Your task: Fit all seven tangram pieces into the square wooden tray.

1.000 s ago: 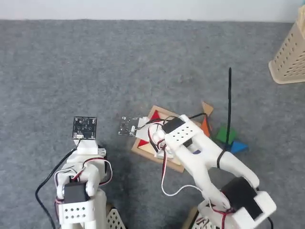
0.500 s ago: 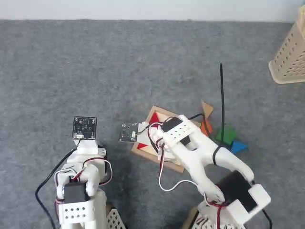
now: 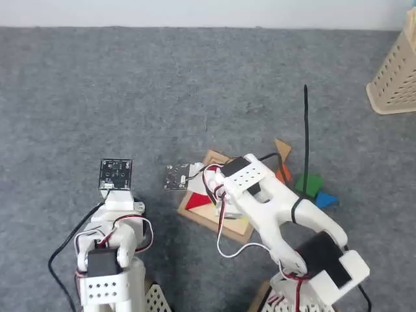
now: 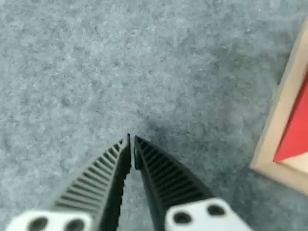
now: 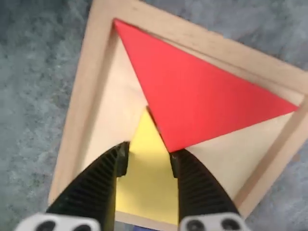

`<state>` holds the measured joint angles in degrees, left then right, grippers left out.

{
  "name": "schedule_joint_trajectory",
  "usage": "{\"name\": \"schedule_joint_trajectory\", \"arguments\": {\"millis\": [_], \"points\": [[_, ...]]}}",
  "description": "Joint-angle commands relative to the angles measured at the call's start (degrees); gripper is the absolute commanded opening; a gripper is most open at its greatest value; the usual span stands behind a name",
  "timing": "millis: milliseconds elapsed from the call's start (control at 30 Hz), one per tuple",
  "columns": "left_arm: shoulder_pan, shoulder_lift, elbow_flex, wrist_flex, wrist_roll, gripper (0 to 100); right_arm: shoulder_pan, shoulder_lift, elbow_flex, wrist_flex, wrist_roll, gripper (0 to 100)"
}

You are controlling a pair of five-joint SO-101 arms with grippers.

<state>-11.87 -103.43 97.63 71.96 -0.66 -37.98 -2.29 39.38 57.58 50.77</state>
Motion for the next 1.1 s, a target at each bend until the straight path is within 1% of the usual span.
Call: {"name": "schedule_joint_trajectory", "arguments": {"millis": [0,367,533,800,1067], "points": [[-0.26,-1.23,-1.1,0.35,0.44,1,1.8,-3.47,-3.52,3.65,-2.73,0.7],[-0.26,-1.23,-1.1,0.35,0.44,1,2.07,-10.59,-3.43,5.58,-3.6,0.7],[-0.26,-1.23,-1.1,0.35,0.44,1,2.15,-11.38,-3.43,5.67,-3.6,0.9],[-0.26,-1.23,-1.1,0.35,0.44,1,7.25,-11.47,-3.69,5.14,-3.34,0.9],[-0.26,-1.23,-1.1,0.35,0.44,1,7.69,-11.38,-3.78,3.82,-3.52,0.9]]}}
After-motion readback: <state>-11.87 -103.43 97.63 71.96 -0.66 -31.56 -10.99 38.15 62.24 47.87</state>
